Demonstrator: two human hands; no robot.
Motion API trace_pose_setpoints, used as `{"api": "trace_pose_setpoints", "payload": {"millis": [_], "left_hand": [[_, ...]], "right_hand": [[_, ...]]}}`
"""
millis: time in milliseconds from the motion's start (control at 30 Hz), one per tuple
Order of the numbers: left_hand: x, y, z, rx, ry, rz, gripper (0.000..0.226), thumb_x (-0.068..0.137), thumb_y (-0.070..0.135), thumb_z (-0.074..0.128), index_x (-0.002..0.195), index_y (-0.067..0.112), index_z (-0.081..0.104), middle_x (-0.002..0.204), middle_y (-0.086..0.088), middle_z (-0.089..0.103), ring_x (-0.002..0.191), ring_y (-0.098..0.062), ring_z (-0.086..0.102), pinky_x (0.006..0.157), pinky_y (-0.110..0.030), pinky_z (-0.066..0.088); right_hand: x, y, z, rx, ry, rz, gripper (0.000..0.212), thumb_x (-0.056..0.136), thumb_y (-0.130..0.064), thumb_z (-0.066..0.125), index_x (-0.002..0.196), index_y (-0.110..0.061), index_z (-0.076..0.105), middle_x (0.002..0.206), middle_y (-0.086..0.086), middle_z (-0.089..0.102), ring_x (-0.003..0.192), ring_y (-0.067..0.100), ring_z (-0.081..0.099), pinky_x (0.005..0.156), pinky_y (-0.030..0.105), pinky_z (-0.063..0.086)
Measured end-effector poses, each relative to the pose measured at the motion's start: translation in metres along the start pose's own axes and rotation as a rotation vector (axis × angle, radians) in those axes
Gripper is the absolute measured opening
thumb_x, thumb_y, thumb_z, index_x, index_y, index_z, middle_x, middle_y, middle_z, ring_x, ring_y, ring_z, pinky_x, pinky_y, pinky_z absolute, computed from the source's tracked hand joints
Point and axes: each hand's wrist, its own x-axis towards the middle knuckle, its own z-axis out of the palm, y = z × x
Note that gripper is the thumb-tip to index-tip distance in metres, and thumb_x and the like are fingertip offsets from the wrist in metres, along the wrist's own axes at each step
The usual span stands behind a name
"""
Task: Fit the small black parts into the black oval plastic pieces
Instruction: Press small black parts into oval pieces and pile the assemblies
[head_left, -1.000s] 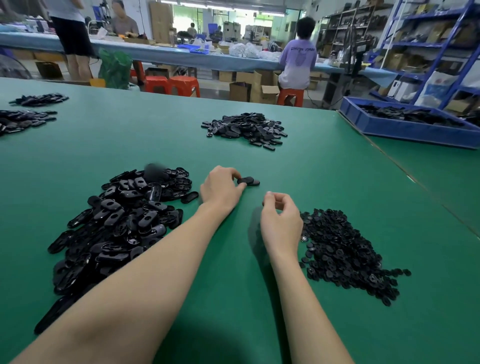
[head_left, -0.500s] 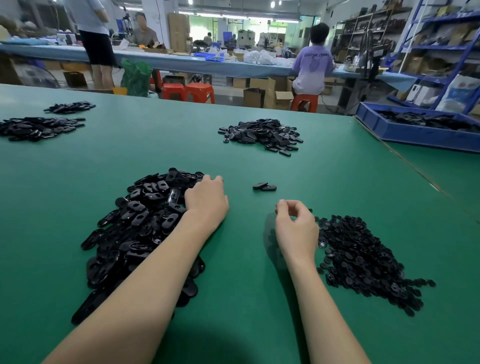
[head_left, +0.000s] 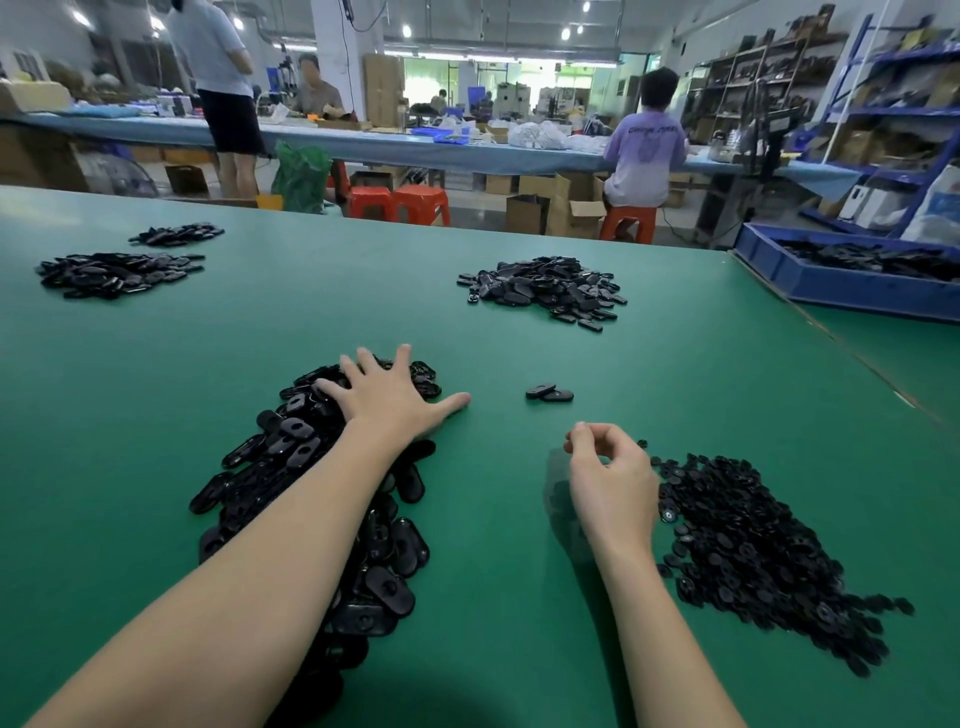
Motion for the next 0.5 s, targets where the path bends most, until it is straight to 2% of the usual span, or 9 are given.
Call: {"api": "trace_pose_setpoints", "payload": {"millis": [67,133,300,400,500], "left_hand": [[-0.002,0.000,0.004,0.049,0.019,0.013,0.107,0.066,0.101,0.026,0.147,0.032,0.036,0.149,-0.020,0.037,0.141,-0.039,0.028,0.111,-0.067,0.019],[-0.006,0.003,0.006,0.098,0.090,0.057,0.094,0.074,0.094,0.028,0.140,0.029,0.045,0.141,-0.016,0.045,0.134,-0.036,0.036,0.109,-0.060,0.027],[-0.019,0.022,0.009,0.091,0.210,0.193,0.057,0.096,0.060,0.045,0.135,0.020,0.044,0.132,-0.012,0.052,0.126,-0.031,0.044,0.101,-0.046,0.037],[-0.023,0.030,0.006,0.047,0.223,0.258,0.046,0.098,0.045,0.054,0.132,0.016,0.041,0.128,-0.011,0.052,0.121,-0.030,0.049,0.091,-0.039,0.042],[-0.028,0.035,0.003,-0.041,0.232,0.350,0.039,0.095,0.038,0.060,0.125,0.018,0.044,0.121,-0.008,0.052,0.112,-0.028,0.053,0.075,-0.036,0.039]], "right_hand": [[0.001,0.000,0.001,-0.024,0.003,0.004,0.025,0.099,-0.043,0.054,0.084,-0.028,0.067,0.093,-0.021,0.068,0.070,-0.002,0.058,0.059,0.023,0.035],[0.001,0.001,0.001,-0.037,0.002,0.004,0.025,0.099,-0.044,0.054,0.084,-0.028,0.067,0.093,-0.021,0.069,0.068,-0.003,0.058,0.059,0.023,0.035],[0.002,0.001,0.002,-0.038,-0.008,0.005,0.025,0.098,-0.044,0.054,0.084,-0.028,0.068,0.092,-0.021,0.069,0.070,-0.003,0.058,0.060,0.025,0.037],[0.002,0.001,0.002,-0.032,-0.003,0.012,0.025,0.097,-0.044,0.055,0.084,-0.028,0.068,0.090,-0.021,0.069,0.076,-0.002,0.058,0.066,0.030,0.038],[0.002,0.002,0.002,-0.034,-0.006,0.014,0.025,0.096,-0.044,0.055,0.083,-0.028,0.069,0.088,-0.022,0.068,0.076,-0.002,0.057,0.065,0.029,0.037]]}}
